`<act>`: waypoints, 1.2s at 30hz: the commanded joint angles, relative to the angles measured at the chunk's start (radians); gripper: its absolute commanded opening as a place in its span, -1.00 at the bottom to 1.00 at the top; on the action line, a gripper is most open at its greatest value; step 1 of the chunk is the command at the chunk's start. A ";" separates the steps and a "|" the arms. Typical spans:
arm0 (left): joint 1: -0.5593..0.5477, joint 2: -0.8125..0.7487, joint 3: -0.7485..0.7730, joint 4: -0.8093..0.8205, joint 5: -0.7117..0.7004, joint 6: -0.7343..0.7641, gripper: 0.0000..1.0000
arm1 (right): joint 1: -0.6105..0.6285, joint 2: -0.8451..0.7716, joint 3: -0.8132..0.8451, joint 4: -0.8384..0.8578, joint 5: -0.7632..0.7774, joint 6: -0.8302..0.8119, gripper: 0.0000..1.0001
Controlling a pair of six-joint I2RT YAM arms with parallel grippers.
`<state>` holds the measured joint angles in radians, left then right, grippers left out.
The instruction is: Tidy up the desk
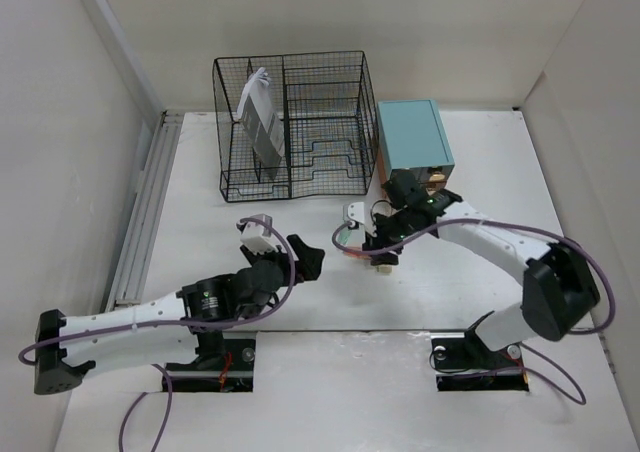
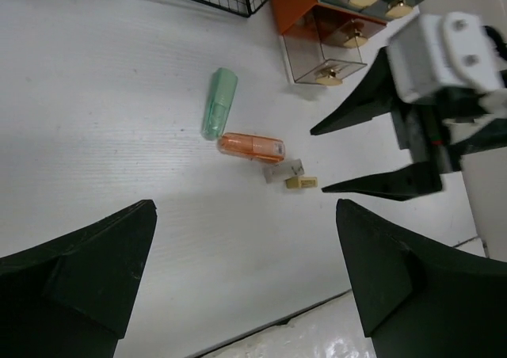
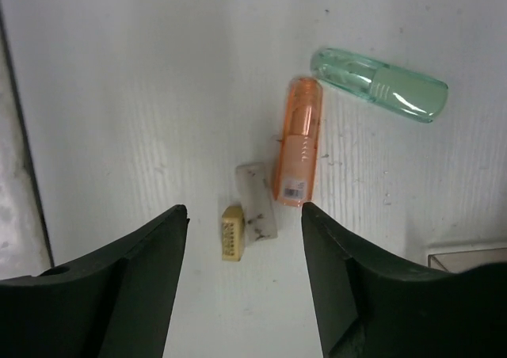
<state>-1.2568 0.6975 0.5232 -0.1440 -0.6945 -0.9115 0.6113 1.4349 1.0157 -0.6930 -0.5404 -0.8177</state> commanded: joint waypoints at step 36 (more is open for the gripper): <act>-0.006 -0.199 0.008 -0.189 -0.077 -0.007 0.43 | 0.087 0.392 0.135 0.199 0.244 0.264 -0.63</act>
<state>-1.2568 0.4980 0.5419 -0.3412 -0.7605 -0.9192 0.6853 1.8004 1.1294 -0.5072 -0.3222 -0.5770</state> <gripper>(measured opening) 0.716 0.265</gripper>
